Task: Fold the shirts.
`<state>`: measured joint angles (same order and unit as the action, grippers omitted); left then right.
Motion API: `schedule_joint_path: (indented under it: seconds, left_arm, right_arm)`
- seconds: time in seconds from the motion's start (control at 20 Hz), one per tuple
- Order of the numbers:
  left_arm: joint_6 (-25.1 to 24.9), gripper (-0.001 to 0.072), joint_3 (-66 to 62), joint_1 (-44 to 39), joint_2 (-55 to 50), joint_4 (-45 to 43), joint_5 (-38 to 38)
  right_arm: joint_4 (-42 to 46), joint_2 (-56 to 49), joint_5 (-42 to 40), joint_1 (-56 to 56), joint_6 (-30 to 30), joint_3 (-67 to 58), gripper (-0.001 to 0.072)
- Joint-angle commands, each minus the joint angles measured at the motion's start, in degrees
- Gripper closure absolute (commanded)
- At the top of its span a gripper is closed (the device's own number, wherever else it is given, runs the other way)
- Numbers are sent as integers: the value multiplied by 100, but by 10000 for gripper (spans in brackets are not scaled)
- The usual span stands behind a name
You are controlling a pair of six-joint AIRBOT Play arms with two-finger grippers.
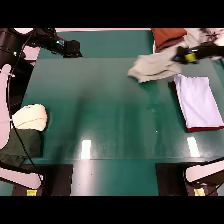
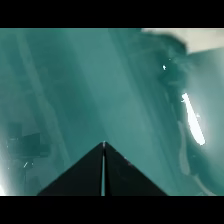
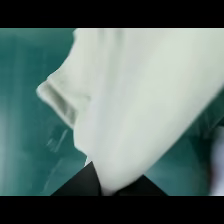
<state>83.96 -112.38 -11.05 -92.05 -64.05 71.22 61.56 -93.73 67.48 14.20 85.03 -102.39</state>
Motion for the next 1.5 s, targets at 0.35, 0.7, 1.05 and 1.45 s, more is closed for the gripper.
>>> schedule_joint_path:
  seconds: [0.35, 0.7, 1.05, 1.45]
  left_arm:
    - [66, 681, 0, -208, 4, 20, -24]
    - [63, 681, 2, -208, 4, 20, -4]
    - [-9, 681, 0, -208, 4, 17, 199]
    - [-7, 681, 2, -208, 4, 20, 223]
  right_arm:
    - [247, 957, -437, 1244, 63, -7, 695]
    - [332, 1606, 90, 1217, 55, -7, 695]
    - [1268, 2511, 1054, 1272, 59, 1268, 695]
    - [1353, 4087, 1311, 2194, -83, 4232, 128]
